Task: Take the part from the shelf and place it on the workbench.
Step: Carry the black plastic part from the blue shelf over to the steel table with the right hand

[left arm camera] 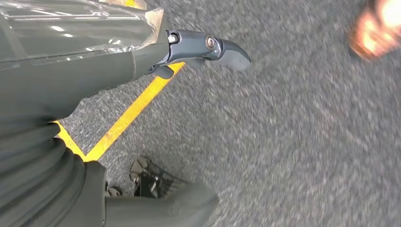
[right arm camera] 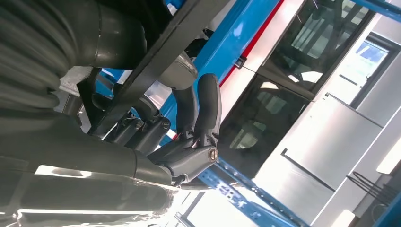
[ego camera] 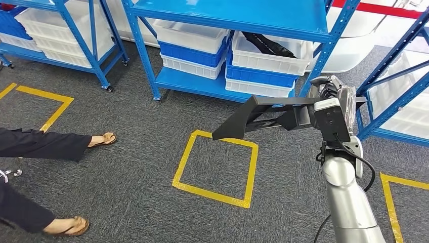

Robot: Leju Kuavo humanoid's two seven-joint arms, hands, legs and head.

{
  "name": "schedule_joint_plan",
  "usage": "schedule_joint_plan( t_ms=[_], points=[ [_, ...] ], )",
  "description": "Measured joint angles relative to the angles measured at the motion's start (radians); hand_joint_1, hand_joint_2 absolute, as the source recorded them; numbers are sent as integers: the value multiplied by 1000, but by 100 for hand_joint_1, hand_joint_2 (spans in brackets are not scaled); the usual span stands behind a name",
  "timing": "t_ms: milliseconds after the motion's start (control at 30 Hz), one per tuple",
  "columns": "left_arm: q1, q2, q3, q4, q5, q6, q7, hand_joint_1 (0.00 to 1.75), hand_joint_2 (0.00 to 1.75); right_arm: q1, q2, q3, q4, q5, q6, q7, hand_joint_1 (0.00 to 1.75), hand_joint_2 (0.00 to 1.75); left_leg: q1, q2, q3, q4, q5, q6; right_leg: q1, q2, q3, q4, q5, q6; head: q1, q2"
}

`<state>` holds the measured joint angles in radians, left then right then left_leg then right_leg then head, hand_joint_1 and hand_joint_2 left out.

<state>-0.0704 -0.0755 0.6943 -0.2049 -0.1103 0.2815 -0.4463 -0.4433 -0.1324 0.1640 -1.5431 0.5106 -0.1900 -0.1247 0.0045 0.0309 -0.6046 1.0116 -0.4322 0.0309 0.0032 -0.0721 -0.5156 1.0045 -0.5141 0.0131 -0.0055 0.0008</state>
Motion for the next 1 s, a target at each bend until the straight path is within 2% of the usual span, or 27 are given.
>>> schedule_joint_plan(
  t_ms=[33, 100, 167, 200, 233, 300, 333, 367, 400, 433, 467, 533, 600, 633, 667, 700, 733, 767, 833, 867, 933, 1000],
  points=[
    [0, 0, 3, 0, 1, 2, -1, 0, 175, -12, -3, -1, 5, 12, 0, 7, 175, 175, 2, -7, 0, -6, 5, 8, -1, 15, -13, 25, -15, 3, 1, 0],
    [-2, 2, 9, 0, 2, 8, -4, 0, 175, -33, -15, -4, 16, 36, 0, 21, 175, 175, 4, -23, -3, -13, 13, 19, -9, 53, -68, 136, -65, 3, 2, 0],
    [-1, 4, 14, 0, 1, 13, -6, 0, 175, -47, -28, -9, 31, 53, 0, 34, 175, 175, 4, -42, -8, -12, 17, 22, -16, 66, -128, 258, -101, 8, 2, 0],
    [0, 6, 16, 0, -1, 16, -6, 0, 175, -52, -33, -11, 38, 59, 0, 41, 175, 175, 5, -52, -9, -12, 19, 21, -20, 67, -139, 278, -100, 16, 2, 0],
    [1, 7, 17, 0, -6, 20, -6, 0, 175, -57, -39, -14, 43, 66, -1, 48, 175, 175, 6, -62, -10, -11, 21, 18, -24, 68, -131, 258, -82, 27, 2, 0],
    [2, 14, 19, 0, -18, 29, -5, 0, 175, -64, -56, -23, 49, 76, -1, 59, 175, 175, 9, -83, -11, -8, 25, 11, -36, 83, -73, 131, -23, 48, 3, 0],
    [2, 18, 18, 0, -24, 32, -4, 0, 175, -64, -66, -31, 49, 80, -2, 63, 175, 175, 9, -93, -14, -5, 26, 6, -38, 98, -44, 65, 0, 53, 3, 0],
    [2, 22, 18, 0, -29, 33, -2, 0, 175, -61, -77, -40, 47, 83, -2, 66, 175, 175, 9, -103, -19, -4, 28, -1, -37, 111, -25, 20, 14, 53, 4, 0],
    [3, 27, 18, -1, -32, 33, 1, 0, 175, -57, -86, -49, 43, 86, -2, 69, 175, 175, 10, -111, -24, -4, 31, -9, -34, 120, -18, 0, 19, 49, 5, 0],
    [6, 31, 18, -1, -33, 33, 3, 0, 175, -53, -92, -55, 38, 87, -2, 71, 175, 175, 11, -118, -29, -5, 36, -18, -27, 119, -18, -4, 21, 42, 4, 0],
    [9, 36, 18, -1, -34, 33, 4, 0, 175, -50, -95, -59, 34, 89, -2, 73, 175, 175, 13, -124, -33, -7, 41, -25, -29, 113, -19, -4, 25, 34, 4, 0],
    [14, 43, 18, -2, -34, 33, 5, 0, 175, -47, -97, -61, 27, 90, -2, 74, 175, 175, 14, -102, -50, 20, 22, -35, -37, 98, -19, -7, 34, 15, 1, 0],
    [13, 48, 19, -3, -34, 34, 4, 0, 175, -43, -99, -63, 21, 91, -2, 75, 175, 175, 16, -60, -96, 127, -41, -41, -40, 78, -18, -10, 39, 0, -3, 0],
    [12, 49, 19, -4, -34, 34, 3, 0, 175, -41, -100, -65, 19, 91, -2, 75, 175, 175, 18, -49, -126, 197, -74, -44, -37, 68, -19, -9, 39, -4, -4, 0],
    [12, 50, 19, -4, -32, 33, 0, 0, 175, -38, -101, -66, 17, 90, -2, 75, 175, 175, 20, -44, -150, 255, -96, -47, -34, 58, -19, -9, 39, -4, -3, 0],
    [12, 50, 20, -5, -26, 31, -7, 0, 175, -35, -101, -67, 14, 88, -1, 75, 175, 175, 22, -40, -160, 282, -102, -51, -32, 48, -19, -9, 39, -4, -3, 0],
    [12, 51, 24, -5, -16, 24, -17, 0, 175, -31, -103, -69, 9, 87, 2, 75, 175, 175, 25, -36, -151, 273, -90, -54, -32, 38, -19, -8, 39, -4, -3, 0],
    [12, 53, 29, -6, -5, 14, -30, 0, 175, -27, -105, -71, 3, 84, 5, 75, 175, 175, 28, -31, -129, 236, -69, -56, -32, 29, -19, -8, 38, -4, -3, 0],
    [11, 59, 43, -10, 13, -11, -57, 0, 175, -24, -109, -74, -9, 80, 13, 73, 175, 175, 33, -11, -66, 125, -21, -59, -33, 15, -19, -4, 36, -1, -4, 0],
    [9, 62, 48, -12, 16, -22, -69, 0, 175, -24, -111, -77, -16, 72, 17, 71, 175, 175, 32, 2, -40, 80, -12, -58, -31, 11, -20, -2, 35, 2, -4, 0],
    [4, 73, 58, -17, 17, -39, -89, 0, 175, -29, -119, -83, -30, 40, 29, 62, 175, 175, 27, 12, -13, 25, -3, -48, -24, 1, -25, 2, 31, 13, -2, 0],
    [2, 84, 65, -19, 16, -50, -94, 0, 175, -32, -127, -87, -45, 0, 38, 58, 175, 175, 18, 0, -16, 19, 0, -32, -16, -9, -25, -2, 32, 25, 1, 0]
  ],
)
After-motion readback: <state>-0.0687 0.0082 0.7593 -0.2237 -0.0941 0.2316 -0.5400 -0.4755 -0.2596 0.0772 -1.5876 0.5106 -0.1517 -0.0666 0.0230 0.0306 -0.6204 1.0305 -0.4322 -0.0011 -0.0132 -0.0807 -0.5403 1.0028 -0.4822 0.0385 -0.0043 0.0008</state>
